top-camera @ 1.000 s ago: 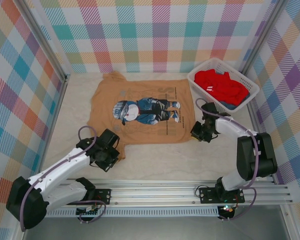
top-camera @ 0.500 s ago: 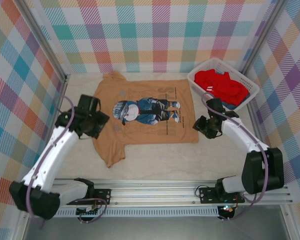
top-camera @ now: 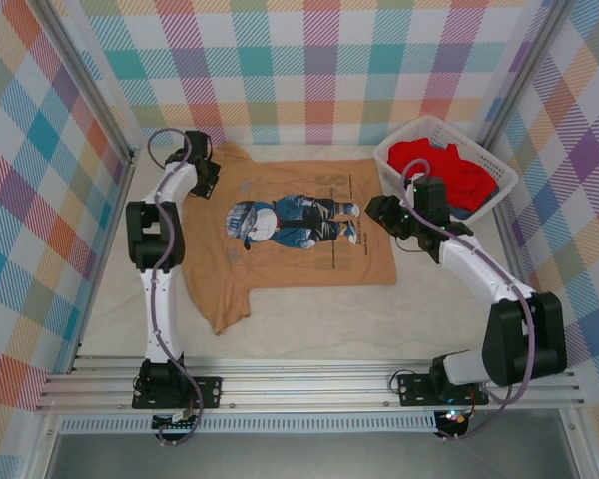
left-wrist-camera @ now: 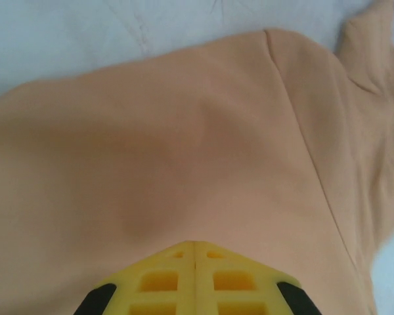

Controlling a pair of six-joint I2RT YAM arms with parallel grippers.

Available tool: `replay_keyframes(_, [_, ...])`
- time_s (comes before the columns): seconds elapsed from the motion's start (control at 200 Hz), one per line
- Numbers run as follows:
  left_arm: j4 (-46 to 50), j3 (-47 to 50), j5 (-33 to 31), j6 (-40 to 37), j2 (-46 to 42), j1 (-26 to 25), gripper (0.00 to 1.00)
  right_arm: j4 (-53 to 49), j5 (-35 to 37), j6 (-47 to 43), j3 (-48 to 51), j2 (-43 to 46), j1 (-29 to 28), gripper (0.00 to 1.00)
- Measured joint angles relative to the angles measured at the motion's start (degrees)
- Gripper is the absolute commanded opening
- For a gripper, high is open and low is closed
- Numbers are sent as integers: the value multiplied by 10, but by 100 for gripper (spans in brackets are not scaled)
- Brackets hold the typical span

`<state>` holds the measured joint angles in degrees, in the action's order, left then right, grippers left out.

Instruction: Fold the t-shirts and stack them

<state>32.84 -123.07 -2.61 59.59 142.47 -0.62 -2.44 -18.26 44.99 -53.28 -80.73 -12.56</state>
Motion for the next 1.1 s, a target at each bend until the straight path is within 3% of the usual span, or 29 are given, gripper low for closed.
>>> replay_keyframes(0.13, [0,-39,-7,23,34,10,0,33,-2,24,-3,-37,-4,35])
replay_keyframes(0.325, [-25,141,-32,65,-68,36,0,28,-4,26,-43,-66,-14,34])
replay_keyframes(0.465, [-43,256,-35,66,-138,85,0,21,-6,25,-57,-89,-33,34])
replay_keyframes(0.6, [-56,295,-26,45,-164,128,0,-2,-7,24,-59,-115,-55,34])
replay_keyframes(0.66, [-54,290,-21,31,-163,136,7,-11,-6,24,-62,-129,-61,34])
replay_keyframes(0.745, [-39,282,-16,12,-163,139,32,-25,-1,18,-72,-148,-66,33])
replay_keyframes(0.8, [-25,271,-14,10,-163,137,41,-33,5,11,-81,-160,-66,32])
replay_keyframes(1.1, [58,191,0,-5,-163,68,39,-59,42,-18,-171,-269,-66,28])
